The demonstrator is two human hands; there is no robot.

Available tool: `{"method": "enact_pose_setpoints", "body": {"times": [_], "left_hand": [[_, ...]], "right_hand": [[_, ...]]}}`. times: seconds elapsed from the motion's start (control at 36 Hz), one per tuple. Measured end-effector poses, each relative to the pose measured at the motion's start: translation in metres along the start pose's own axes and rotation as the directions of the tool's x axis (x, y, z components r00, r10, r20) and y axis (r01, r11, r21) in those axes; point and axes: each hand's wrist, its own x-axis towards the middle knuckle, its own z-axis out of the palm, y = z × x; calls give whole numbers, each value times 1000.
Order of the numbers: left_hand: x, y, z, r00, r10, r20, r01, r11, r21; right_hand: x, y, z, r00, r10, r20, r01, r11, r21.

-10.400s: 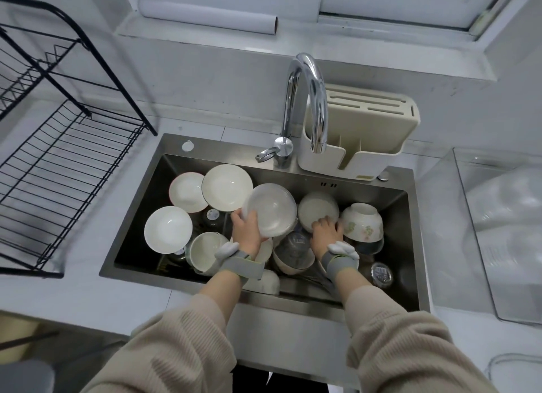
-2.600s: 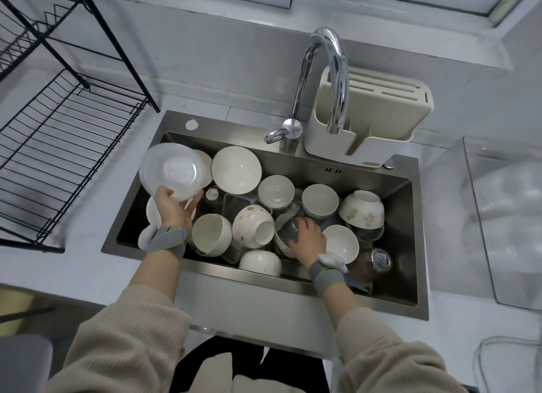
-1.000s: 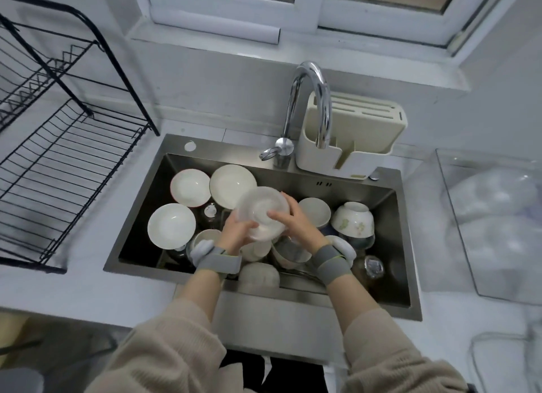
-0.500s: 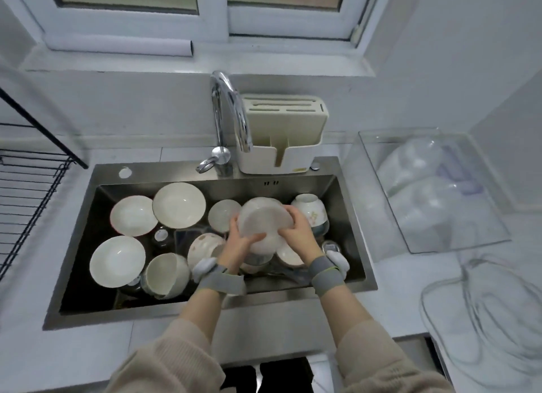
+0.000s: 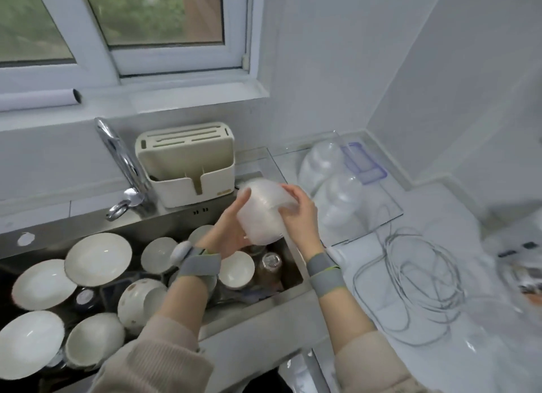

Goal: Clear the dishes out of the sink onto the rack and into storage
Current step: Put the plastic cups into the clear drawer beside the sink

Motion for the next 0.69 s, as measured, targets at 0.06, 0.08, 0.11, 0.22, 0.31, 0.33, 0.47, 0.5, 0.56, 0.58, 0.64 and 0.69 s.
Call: {"method": "enact_pose_setpoints", "body": {"times": [0.06,0.08,0.11,0.22,0.31,0.33,0.47,0.5,0.56,0.58,0.64,0.69], "left_hand": [[4,8,14,1000,-18,-14,19,997,70],[7,11,21,1000,-10,-24,13,994,109],[9,15,28,999,5,-36,0,991,132],[26,20,50,986,116,-118,-101,986,130],[35,20,62,966,199,-163,-181,976,122],[38,20,68,957,230,-178,-207,969,138],[56,20,86,904,381,-196,-330,911,247],[60,20,88,895,406,-184,-349,895,277],[66,18,91,886,440,-146,-375,865,334],[68,17,93,879,456,-138,-381,847,371],[73,12,97,862,487,-138,-384,807,448],[78,6,104,846,522,-114,-389,748,537]], "right_hand": [[4,-1,-13,1000,-9,-16,9,1000,9],[7,0,-20,1000,-11,-18,11,1000,3],[10,1,-26,1000,-21,-14,21,1000,-12],[26,4,-50,990,-142,16,142,967,-211],[38,6,-71,984,-171,42,173,893,-416],[42,7,-78,987,-149,61,160,882,-444],[60,4,-115,969,59,239,62,882,-468],[63,5,-120,959,83,270,51,890,-453],[68,8,-131,939,150,310,-31,933,-358],[69,9,-136,923,196,330,-102,954,-283],[72,13,-146,884,287,370,-248,957,-148],[71,18,-158,845,351,403,-364,930,-48]]}}
